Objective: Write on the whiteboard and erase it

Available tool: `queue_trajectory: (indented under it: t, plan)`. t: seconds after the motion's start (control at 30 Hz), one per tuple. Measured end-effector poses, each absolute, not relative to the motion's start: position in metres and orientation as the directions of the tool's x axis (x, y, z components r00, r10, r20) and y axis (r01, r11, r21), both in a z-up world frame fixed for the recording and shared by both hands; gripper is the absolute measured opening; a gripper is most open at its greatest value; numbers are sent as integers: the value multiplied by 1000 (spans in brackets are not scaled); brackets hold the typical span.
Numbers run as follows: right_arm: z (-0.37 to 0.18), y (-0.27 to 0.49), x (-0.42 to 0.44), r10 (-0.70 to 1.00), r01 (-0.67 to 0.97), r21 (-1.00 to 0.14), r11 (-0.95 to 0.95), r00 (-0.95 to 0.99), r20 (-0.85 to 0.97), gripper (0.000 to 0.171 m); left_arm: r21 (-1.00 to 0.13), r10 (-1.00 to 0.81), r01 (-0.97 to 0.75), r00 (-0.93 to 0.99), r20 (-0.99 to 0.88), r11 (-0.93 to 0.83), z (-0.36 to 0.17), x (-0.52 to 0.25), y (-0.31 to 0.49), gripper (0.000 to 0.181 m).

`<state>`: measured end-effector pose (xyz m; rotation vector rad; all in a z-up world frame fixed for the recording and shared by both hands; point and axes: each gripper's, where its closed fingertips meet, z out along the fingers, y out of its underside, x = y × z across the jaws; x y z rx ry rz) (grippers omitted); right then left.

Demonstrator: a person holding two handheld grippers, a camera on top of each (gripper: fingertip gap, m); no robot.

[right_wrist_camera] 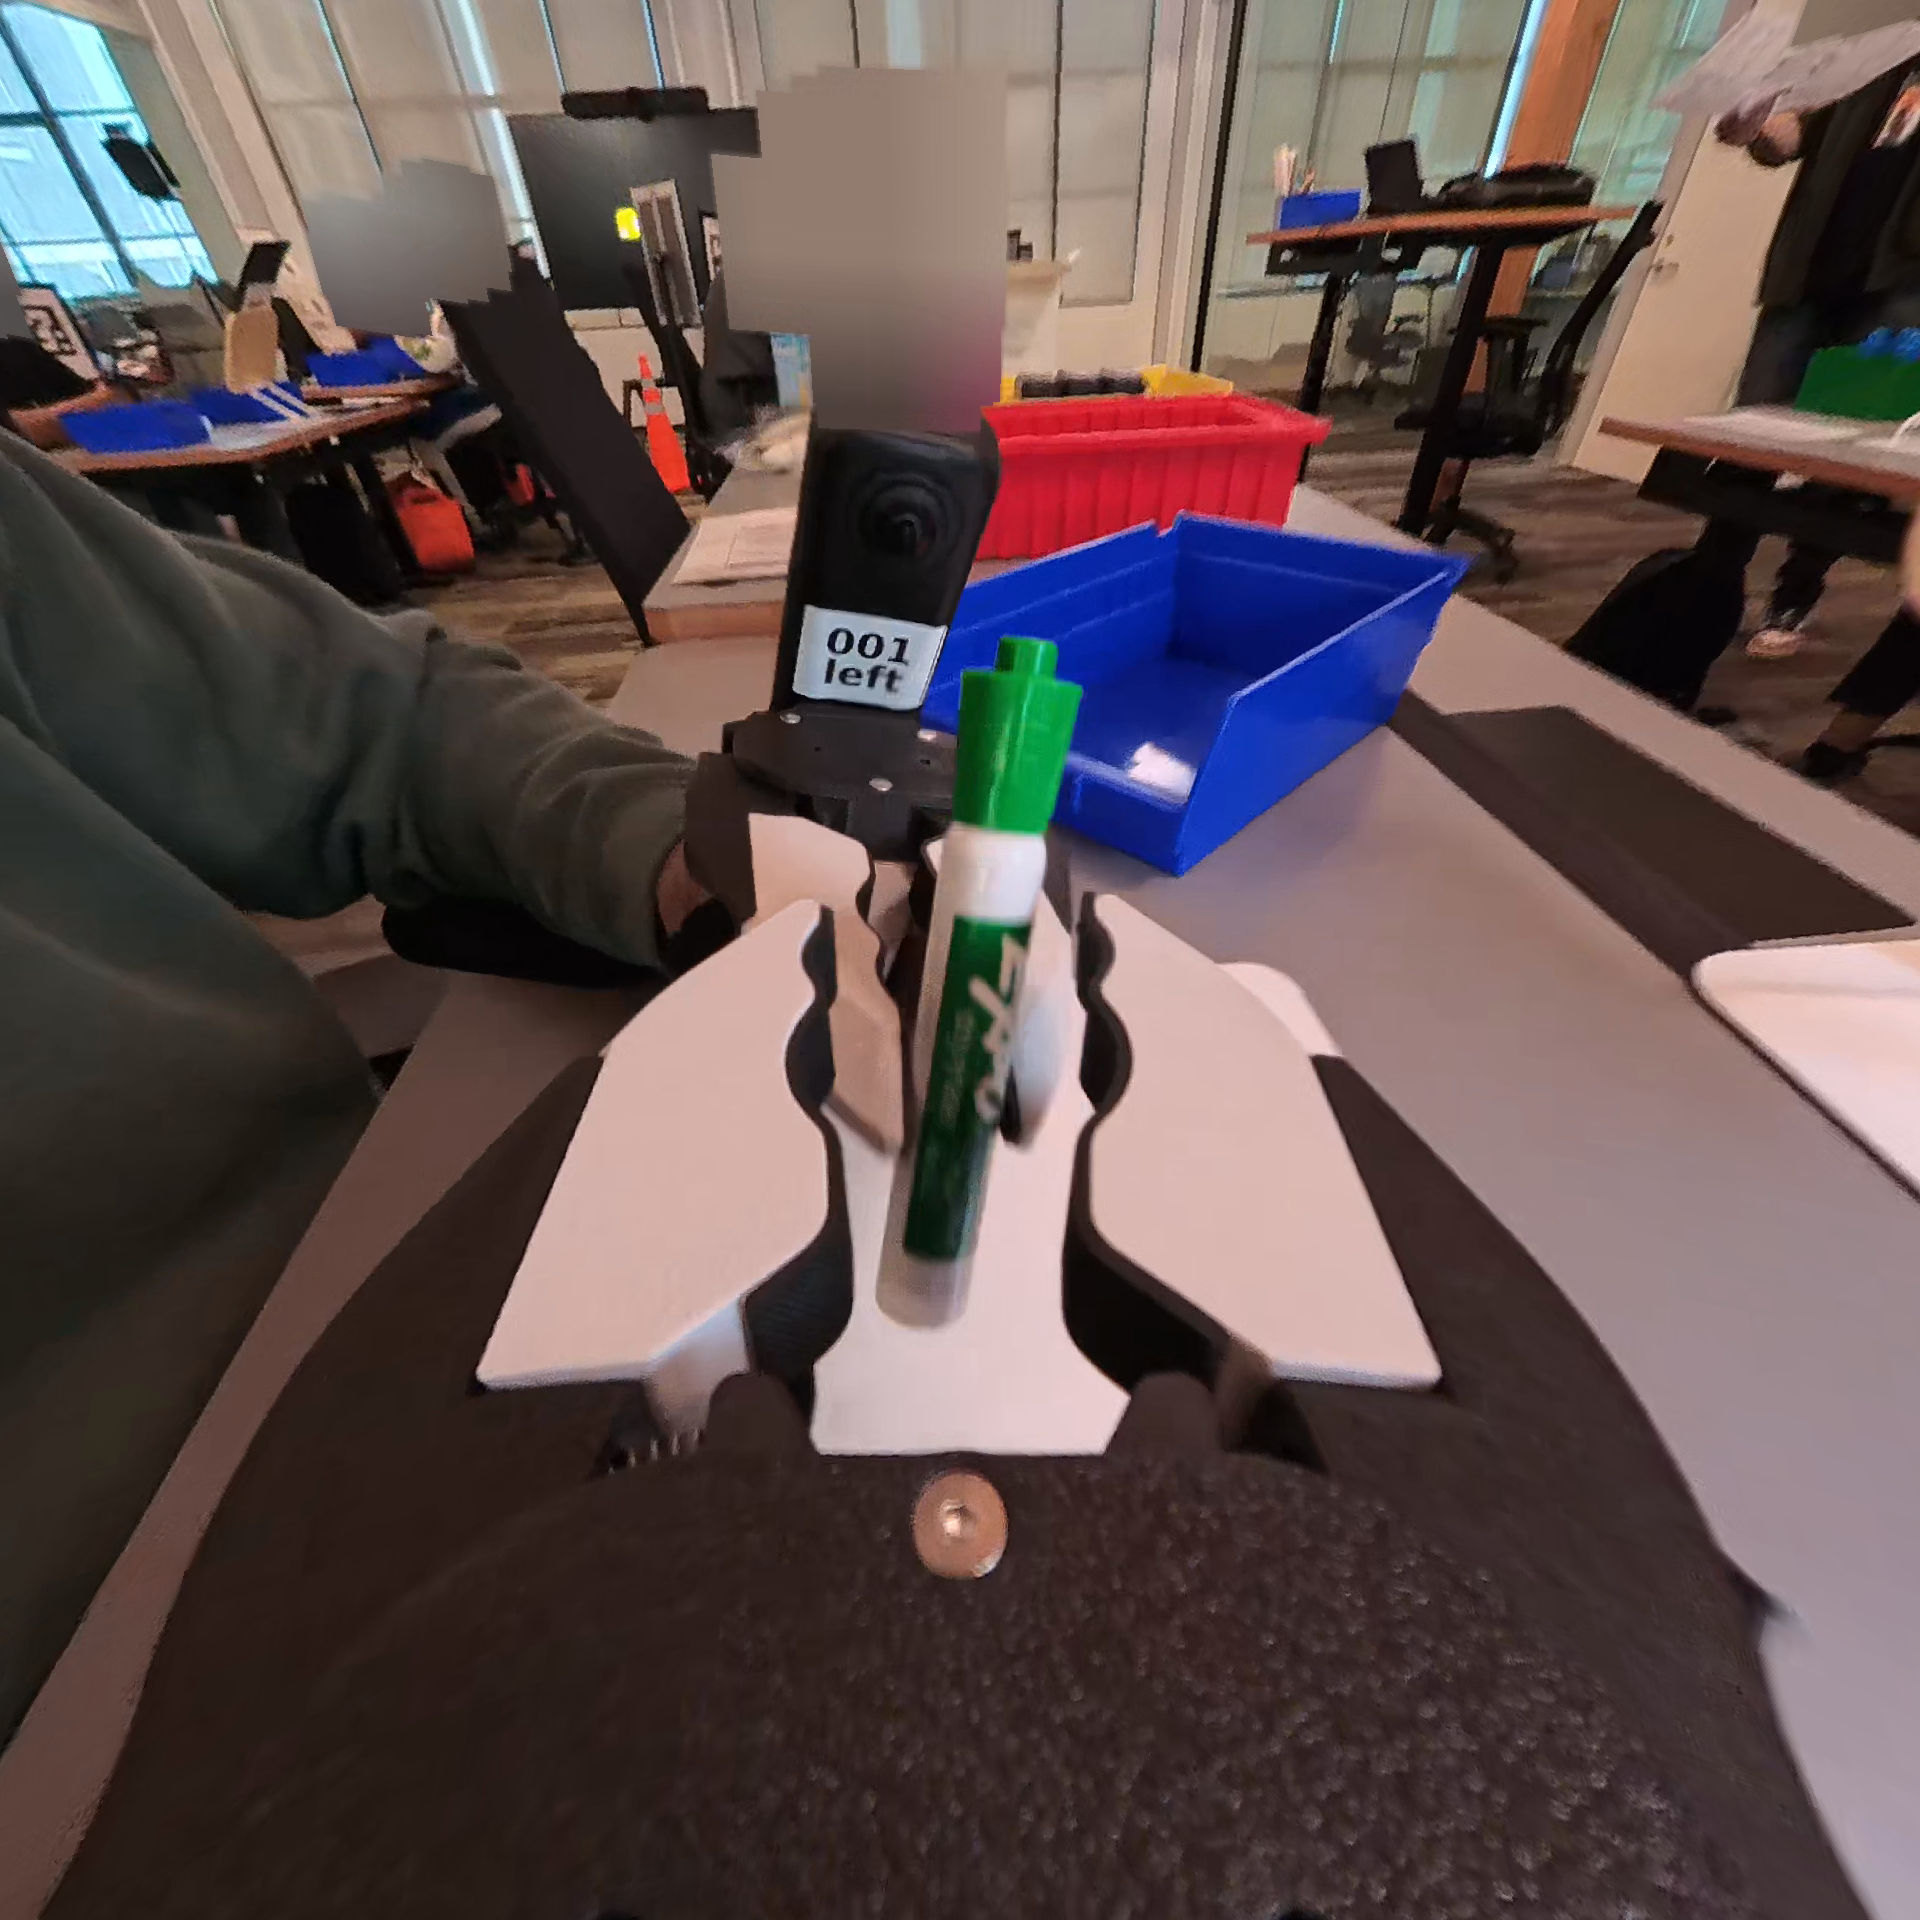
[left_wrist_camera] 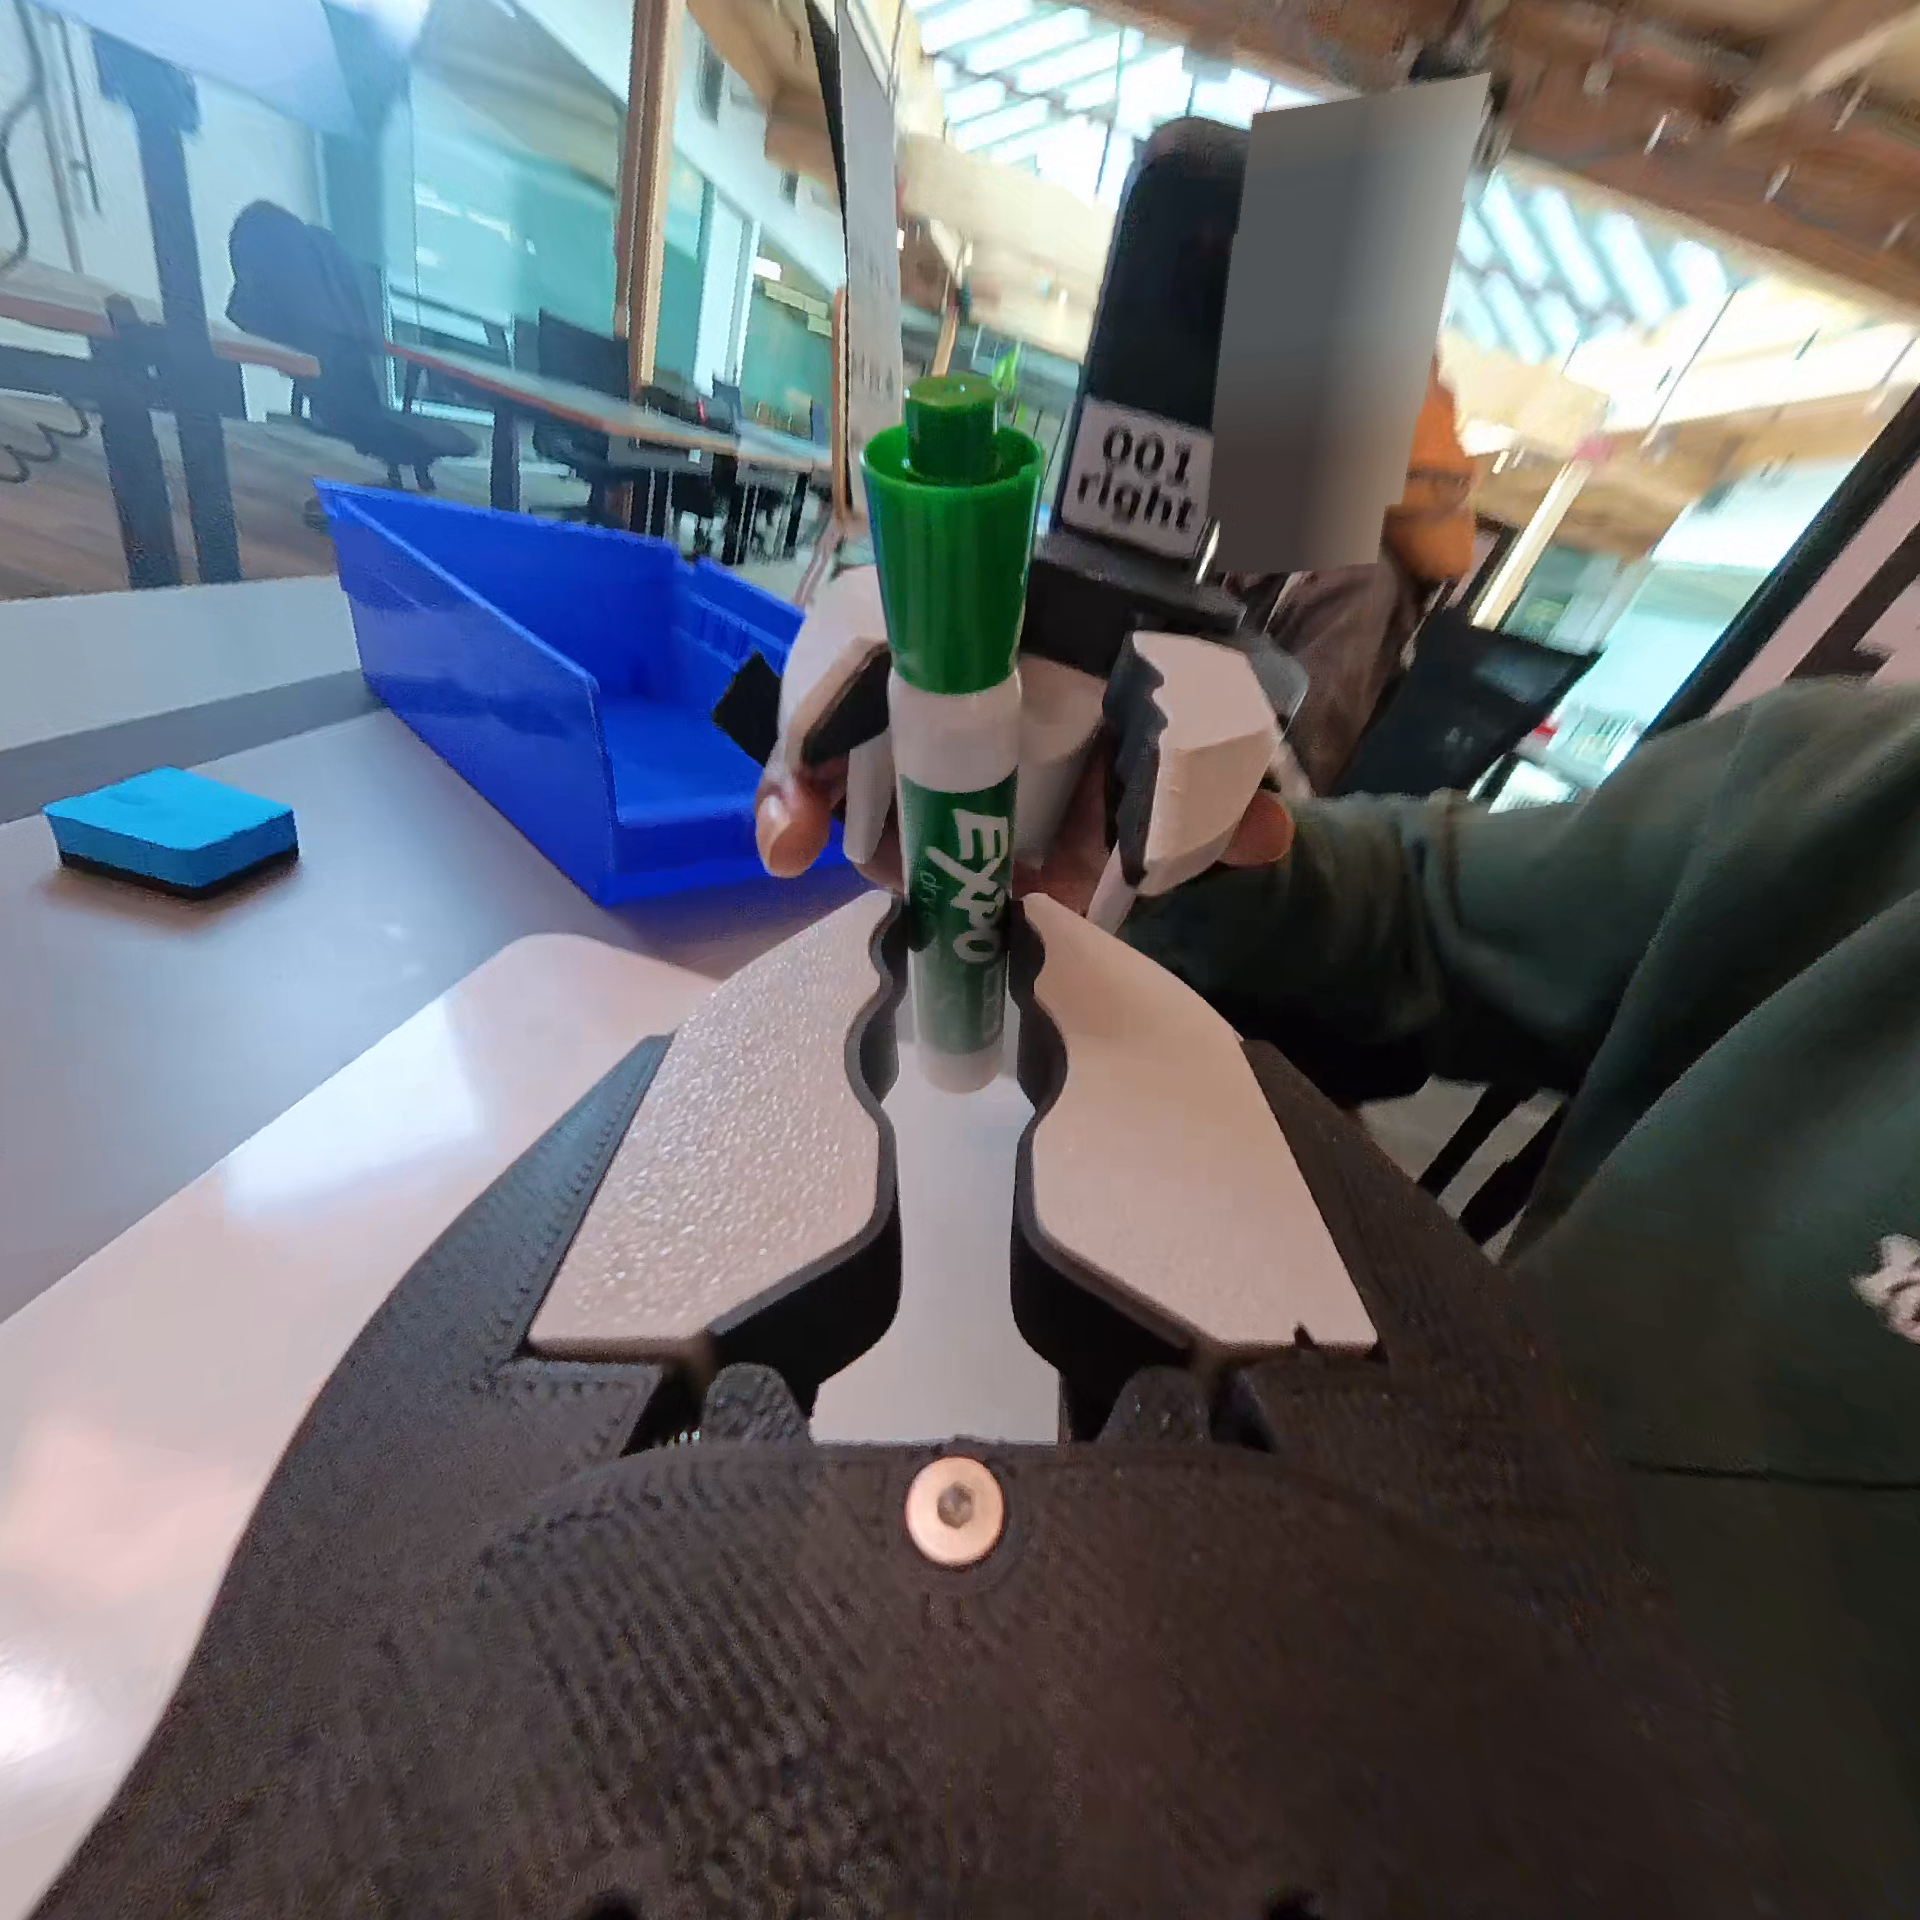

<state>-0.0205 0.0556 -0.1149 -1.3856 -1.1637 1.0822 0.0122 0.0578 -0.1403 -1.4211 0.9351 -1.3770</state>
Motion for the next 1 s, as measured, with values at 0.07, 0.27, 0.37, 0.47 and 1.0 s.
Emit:
queue_trajectory:
  t: [0.07, 0.27, 0.37, 0.47, 1.0]
  plan:
    - [-106, 65, -10, 984, 109, -994, -10, 177, 10, 53, -907, -924, 205, 32, 381, -367, -122, -1, 66, 18]
    - [-117, 75, -15, 905, 227, -949, 218, 318, 284, 60, -743, -844, 432, -84, 530, -510, -98, -20, 78, 18]
    - [-113, 73, -20, 790, 267, -883, 386, 398, 466, 55, -652, -791, 487, -154, 592, -582, -93, -21, 77, 18]
    - [-109, 72, -18, 619, 350, -761, 546, 445, 648, 40, -571, -735, 504, -218, 642, -648, -91, -19, 75, 18]
    - [-98, 62, -19, 412, 467, -577, 670, 412, 813, 20, -447, -608, 447, -334, 720, -775, -92, -3, 59, 19]
